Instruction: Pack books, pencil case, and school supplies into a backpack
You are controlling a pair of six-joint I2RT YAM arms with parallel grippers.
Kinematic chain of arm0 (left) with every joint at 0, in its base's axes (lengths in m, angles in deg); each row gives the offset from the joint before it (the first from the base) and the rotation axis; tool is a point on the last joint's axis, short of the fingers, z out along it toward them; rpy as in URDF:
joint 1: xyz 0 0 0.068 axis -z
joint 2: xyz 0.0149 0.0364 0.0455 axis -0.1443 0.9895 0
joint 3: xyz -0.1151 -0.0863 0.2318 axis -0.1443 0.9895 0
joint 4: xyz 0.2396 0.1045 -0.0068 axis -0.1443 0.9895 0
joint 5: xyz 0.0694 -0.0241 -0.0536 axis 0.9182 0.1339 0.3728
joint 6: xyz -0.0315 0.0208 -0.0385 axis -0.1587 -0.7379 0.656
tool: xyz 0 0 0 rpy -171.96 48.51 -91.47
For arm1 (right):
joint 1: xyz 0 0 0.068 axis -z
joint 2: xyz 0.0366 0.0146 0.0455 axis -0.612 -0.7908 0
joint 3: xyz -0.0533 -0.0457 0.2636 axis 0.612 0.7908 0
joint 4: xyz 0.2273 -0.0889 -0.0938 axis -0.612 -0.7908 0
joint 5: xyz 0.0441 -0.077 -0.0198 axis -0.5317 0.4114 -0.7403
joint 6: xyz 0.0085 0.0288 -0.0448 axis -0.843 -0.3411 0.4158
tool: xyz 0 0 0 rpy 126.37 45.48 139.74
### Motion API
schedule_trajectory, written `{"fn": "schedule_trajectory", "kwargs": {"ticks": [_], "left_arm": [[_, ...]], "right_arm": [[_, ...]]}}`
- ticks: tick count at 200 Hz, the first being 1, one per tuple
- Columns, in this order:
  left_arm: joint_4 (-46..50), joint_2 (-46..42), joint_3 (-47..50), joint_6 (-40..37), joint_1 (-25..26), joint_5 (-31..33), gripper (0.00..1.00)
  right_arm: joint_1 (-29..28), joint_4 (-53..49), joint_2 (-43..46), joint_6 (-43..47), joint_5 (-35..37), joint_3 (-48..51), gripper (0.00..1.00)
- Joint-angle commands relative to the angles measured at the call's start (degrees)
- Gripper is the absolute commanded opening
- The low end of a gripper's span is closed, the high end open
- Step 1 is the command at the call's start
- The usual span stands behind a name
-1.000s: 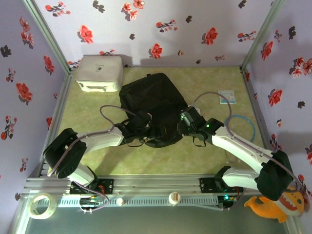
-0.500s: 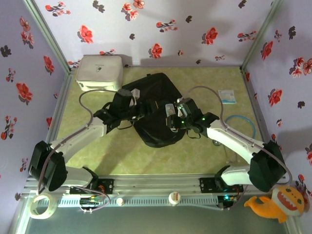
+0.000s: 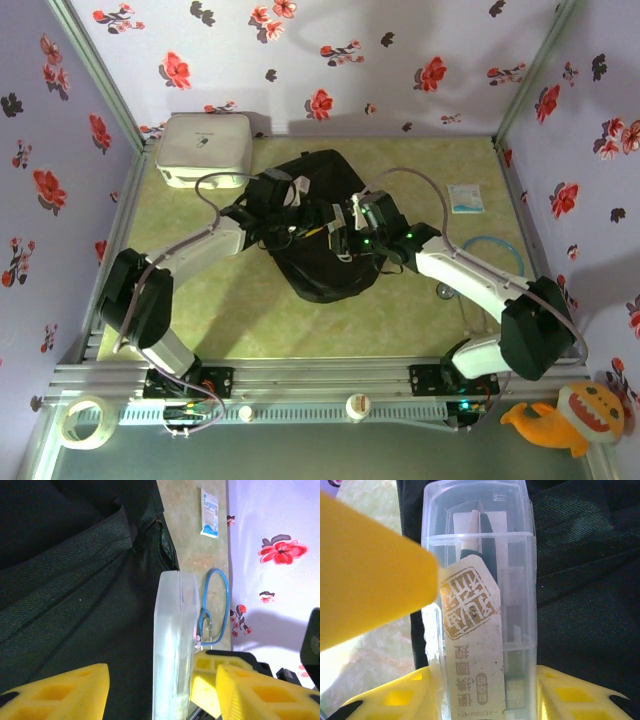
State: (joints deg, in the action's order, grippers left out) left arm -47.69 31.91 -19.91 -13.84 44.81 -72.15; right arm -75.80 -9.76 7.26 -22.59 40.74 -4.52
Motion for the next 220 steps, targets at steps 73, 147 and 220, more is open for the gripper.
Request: {"fn": "schedule_trajectory", "kwargs": {"ticks": [73, 147, 220], "left_arm": [[-8.86, 2.58, -0.74, 3.66, -0.17, -4.11, 0.25], [-12.71, 0.17, 0.02, 6.01, -2.28, -5.51, 0.16], [-27.98, -4.69, 4.36, 18.79, -4.70, -4.30, 0.16]], "right_arm": [[1.14, 6.40, -0.02, -0.14, -4.70, -0.02, 0.45], [6.57, 15.64, 7.22, -10.52, -9.22, 7.58, 0.80], [10.59, 41.42, 8.47, -42.31, -16.04, 14.01, 0.85]]}}
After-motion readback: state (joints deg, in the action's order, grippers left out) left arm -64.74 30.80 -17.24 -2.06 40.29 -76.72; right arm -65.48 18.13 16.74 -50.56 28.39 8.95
